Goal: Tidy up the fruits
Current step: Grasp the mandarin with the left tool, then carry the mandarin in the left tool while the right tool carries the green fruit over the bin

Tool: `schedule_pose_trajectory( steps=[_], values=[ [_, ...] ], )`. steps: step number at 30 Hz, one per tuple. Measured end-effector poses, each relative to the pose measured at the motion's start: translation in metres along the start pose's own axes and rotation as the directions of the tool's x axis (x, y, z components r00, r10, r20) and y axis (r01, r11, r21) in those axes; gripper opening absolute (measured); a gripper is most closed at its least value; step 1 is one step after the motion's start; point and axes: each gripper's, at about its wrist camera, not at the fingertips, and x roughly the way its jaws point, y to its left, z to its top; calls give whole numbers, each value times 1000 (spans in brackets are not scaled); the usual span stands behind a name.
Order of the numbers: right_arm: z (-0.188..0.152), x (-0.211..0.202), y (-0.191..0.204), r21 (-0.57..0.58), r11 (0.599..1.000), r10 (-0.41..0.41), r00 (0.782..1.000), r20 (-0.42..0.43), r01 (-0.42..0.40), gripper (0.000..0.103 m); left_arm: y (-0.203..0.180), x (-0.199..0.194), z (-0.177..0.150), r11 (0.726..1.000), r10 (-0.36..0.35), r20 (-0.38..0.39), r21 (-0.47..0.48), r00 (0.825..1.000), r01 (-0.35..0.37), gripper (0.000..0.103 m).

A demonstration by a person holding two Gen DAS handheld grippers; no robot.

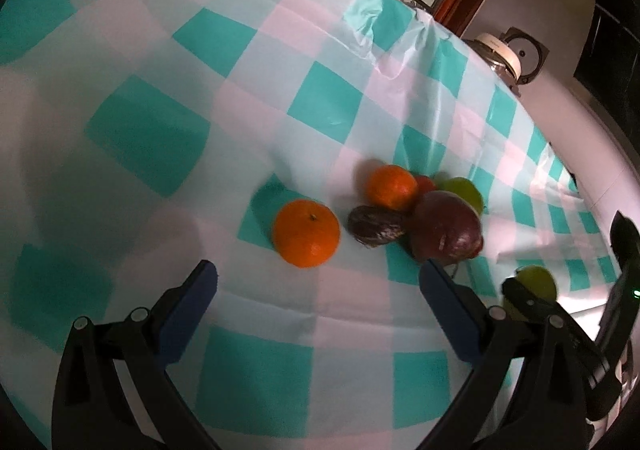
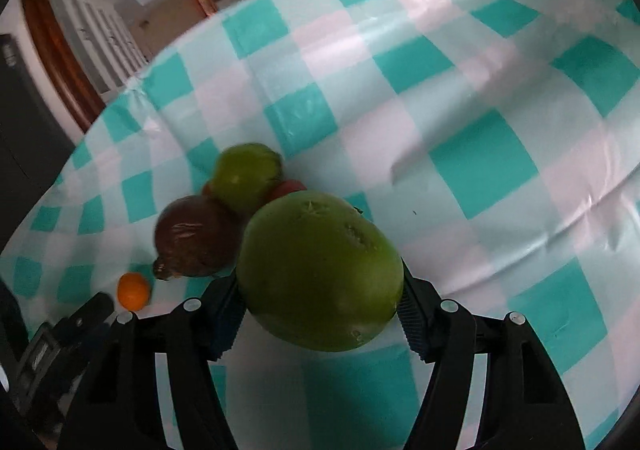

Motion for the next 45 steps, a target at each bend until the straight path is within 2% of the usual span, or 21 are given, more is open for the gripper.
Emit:
schedule_pose_trajectory(
  steps=[3,5,8,10,15,18,19,24,27,31,33,36,39,45],
  values=[
    [15,13,-3,31,999,39,999,6,-40,65,3,7,9,999,16,-12,37,1000,-16,100],
    [16,8,-6,56,997,50,999,-4,-49,65,0,12,12,997,31,-24,69,999,-29,95],
    [18,15,-1,58,997,59,998,-2,-59,65,-12,22,13,987,70,-44,150,997,-62,85],
    [17,15,0,49,997,64,998,-6,-63,65,-23,32,14,970,113,-61,222,992,-97,72],
    [16,14,-2,50,997,67,998,-7,-67,65,-25,45,20,955,161,-81,265,984,-134,61],
    [16,15,-1,47,997,67,998,-8,-66,65,-26,52,24,937,207,-73,303,976,-176,48],
    [16,15,-1,46,997,67,998,-7,-66,65,-26,52,24,936,194,-76,314,978,-161,41],
    [15,14,-4,51,996,76,997,5,-77,65,-18,34,13,944,180,-70,293,981,-153,41],
    [15,12,-7,60,995,80,997,15,-81,65,-14,6,-2,968,97,-55,239,994,-81,41],
    [16,12,-7,61,995,80,997,18,-81,65,-17,-36,-40,964,39,2,262,999,-38,41],
    [16,12,-6,61,995,79,997,19,-80,65,-14,-45,-53,969,18,-14,249,1000,-14,41],
    [16,12,-6,62,995,79,997,23,-80,65,-16,-52,-64,975,-14,-42,222,999,23,41],
    [16,11,-6,63,995,78,997,27,-80,65,-17,-56,-65,973,-21,-23,228,1000,26,41],
    [17,13,-6,65,995,76,997,25,-78,65,-6,-46,-58,981,-36,-36,187,999,42,41]
  ],
)
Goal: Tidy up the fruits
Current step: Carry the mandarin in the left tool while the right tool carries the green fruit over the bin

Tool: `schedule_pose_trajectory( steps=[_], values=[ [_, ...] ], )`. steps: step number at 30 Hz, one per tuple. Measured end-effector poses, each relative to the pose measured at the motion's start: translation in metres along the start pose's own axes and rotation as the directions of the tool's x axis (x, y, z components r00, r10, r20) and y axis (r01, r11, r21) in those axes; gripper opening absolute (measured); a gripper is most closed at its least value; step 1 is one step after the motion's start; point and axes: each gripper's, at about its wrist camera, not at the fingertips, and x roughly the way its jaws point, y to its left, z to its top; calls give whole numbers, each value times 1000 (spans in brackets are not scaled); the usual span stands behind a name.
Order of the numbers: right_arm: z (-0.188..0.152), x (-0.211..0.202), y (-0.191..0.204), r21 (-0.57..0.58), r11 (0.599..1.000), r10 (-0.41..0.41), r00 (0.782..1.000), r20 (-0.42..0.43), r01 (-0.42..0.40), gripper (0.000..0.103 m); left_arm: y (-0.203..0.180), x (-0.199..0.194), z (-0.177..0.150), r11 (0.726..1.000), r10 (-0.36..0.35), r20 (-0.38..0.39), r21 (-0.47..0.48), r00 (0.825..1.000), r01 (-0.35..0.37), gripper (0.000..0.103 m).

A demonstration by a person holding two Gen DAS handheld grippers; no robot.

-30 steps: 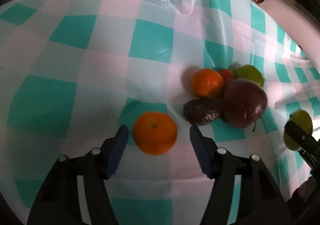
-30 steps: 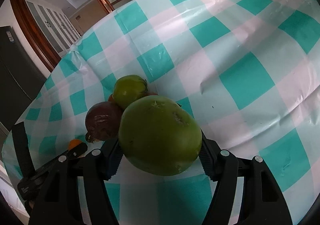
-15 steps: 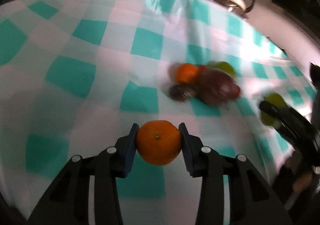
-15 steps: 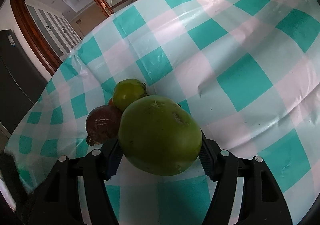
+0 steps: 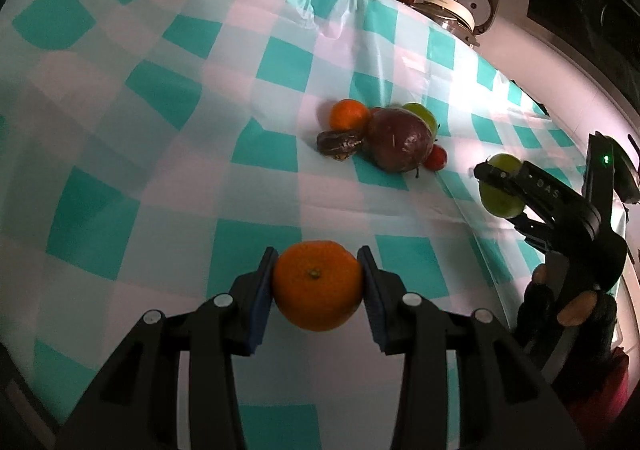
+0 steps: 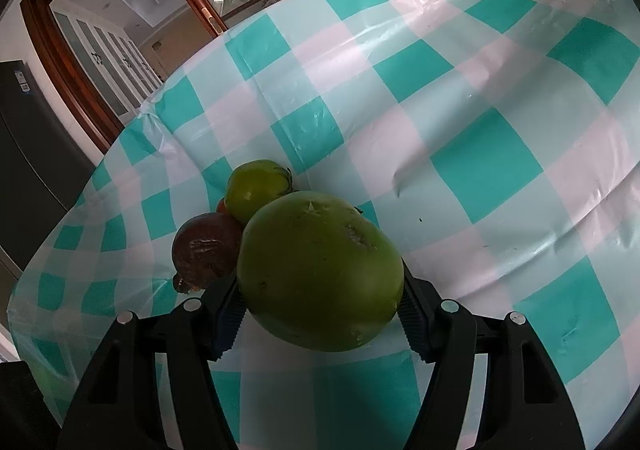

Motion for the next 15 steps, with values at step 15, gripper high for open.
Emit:
schedule_pose_trajectory(
  steps=[15],
  values=[
    [3,3,1,16,1000,-26,1000,-13,26,65,7,4,9,999,-2,-18,-49,1000,1,41]
  ],
)
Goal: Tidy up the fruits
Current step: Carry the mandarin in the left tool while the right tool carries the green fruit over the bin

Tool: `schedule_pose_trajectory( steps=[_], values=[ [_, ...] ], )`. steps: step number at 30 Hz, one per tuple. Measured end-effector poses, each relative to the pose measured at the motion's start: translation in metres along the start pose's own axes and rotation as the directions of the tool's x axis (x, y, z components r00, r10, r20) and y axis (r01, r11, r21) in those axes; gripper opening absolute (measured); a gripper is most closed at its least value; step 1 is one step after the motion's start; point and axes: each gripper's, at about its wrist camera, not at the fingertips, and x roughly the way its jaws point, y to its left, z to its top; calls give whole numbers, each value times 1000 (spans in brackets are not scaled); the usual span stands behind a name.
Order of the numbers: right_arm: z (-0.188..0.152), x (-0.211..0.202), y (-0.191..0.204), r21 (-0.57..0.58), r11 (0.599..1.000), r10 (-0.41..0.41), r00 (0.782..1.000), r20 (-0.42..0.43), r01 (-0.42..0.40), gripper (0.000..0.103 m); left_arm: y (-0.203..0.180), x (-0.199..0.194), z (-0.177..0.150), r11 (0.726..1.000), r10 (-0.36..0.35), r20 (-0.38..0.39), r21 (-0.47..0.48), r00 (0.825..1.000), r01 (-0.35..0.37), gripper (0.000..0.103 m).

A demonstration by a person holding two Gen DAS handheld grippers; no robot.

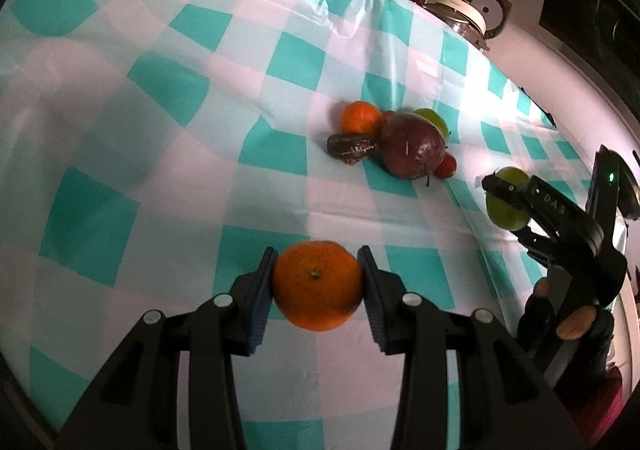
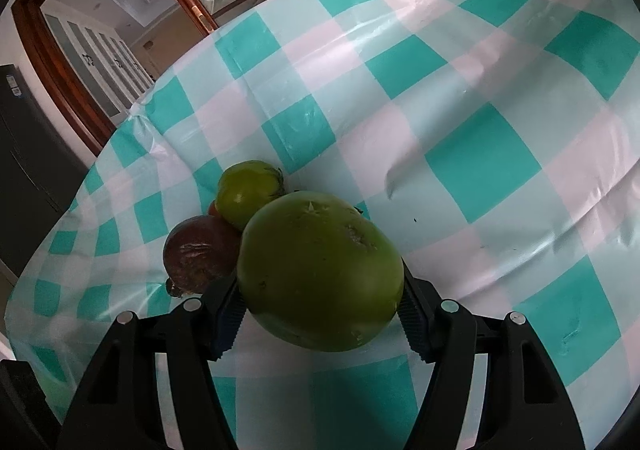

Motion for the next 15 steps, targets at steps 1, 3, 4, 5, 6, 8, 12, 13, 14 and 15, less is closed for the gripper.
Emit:
schedule_pose_trajectory(
  steps=[1,3,4,5,6,8,12,13,14,15],
  values=[
    [-2,-3,0,2,1000,-9,1000,-2,9,65,0,-2,-1,1000,-1,4,-1,1000,1,41],
    [-12,-13,-4,48,999,-14,999,-31,16,65,-1,-13,-3,1000,19,45,2,999,-19,41],
    [-21,-22,-8,73,997,-14,999,-51,18,65,-2,-19,-6,999,32,59,10,998,-32,41],
    [-35,-36,-10,76,997,-20,998,-63,25,65,-4,-26,-13,999,32,59,14,998,-33,41],
    [-44,-47,-10,66,997,-27,998,-60,31,65,-5,-33,-21,1000,21,53,16,998,-22,41],
    [-66,-77,-12,49,998,-33,998,-48,35,65,-10,-48,-38,999,7,50,32,999,-9,41],
    [-112,-138,-22,27,999,-28,998,-60,29,65,-29,-74,-68,997,-36,49,74,998,32,41],
    [-121,-152,-24,20,1000,-21,998,-58,22,65,-37,-80,-77,995,-43,52,97,998,38,41],
    [-132,-170,-28,10,1000,-13,999,-51,13,65,-43,-84,-83,992,-48,52,115,998,42,41],
    [-139,-181,-30,1,1000,-13,999,-46,13,65,-50,-88,-90,990,-56,46,134,997,49,41]
  ],
)
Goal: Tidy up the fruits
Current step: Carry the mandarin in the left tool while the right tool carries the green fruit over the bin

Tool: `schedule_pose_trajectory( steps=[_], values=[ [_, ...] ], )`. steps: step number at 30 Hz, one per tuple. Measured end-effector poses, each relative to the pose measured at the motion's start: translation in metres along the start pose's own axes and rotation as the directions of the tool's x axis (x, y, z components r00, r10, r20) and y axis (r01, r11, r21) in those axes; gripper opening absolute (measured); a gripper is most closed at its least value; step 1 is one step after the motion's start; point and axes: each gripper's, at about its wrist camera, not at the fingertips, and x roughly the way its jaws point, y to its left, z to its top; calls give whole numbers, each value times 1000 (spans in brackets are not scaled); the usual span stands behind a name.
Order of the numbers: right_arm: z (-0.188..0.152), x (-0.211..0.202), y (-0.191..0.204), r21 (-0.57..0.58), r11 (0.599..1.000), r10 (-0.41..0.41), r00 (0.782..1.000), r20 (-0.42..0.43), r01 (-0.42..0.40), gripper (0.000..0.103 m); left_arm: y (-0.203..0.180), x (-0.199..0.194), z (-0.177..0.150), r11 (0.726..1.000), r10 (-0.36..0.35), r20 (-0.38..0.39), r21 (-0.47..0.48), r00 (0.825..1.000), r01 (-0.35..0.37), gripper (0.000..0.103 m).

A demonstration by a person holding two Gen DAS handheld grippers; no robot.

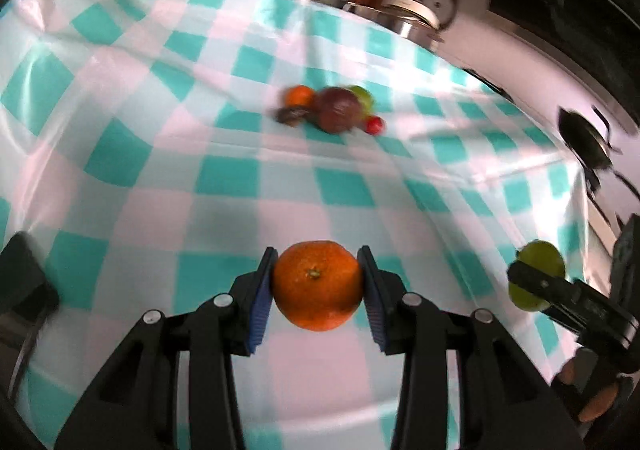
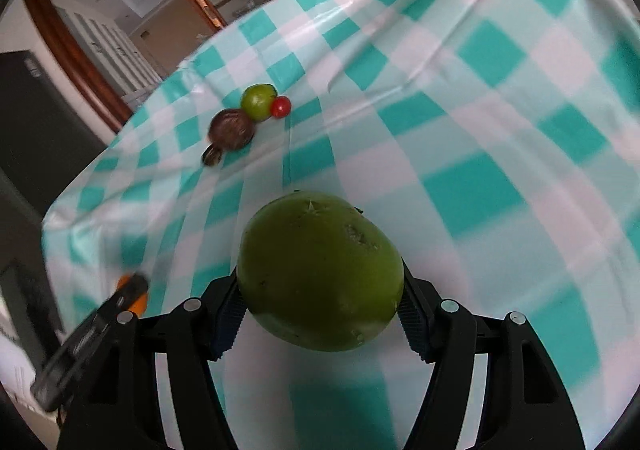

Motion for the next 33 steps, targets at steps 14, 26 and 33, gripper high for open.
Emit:
schedule_pose_trajectory(
  steps=[14,26,33],
  values=[
    [-75,-145,-98,-10,993,-119,983,141,122,65,-156,-37,-66,915,-186,-94,348,978,207,41],
    [-152,-195,-233,216,905,-384,923,42,366,65,-306,-41,-166,595,-323,-363,640,874,486,41],
    [-172,-156,-292,217,834,-470,860,-199,507,65,-370,-8,-255,377,-213,-573,699,791,608,41]
  ],
)
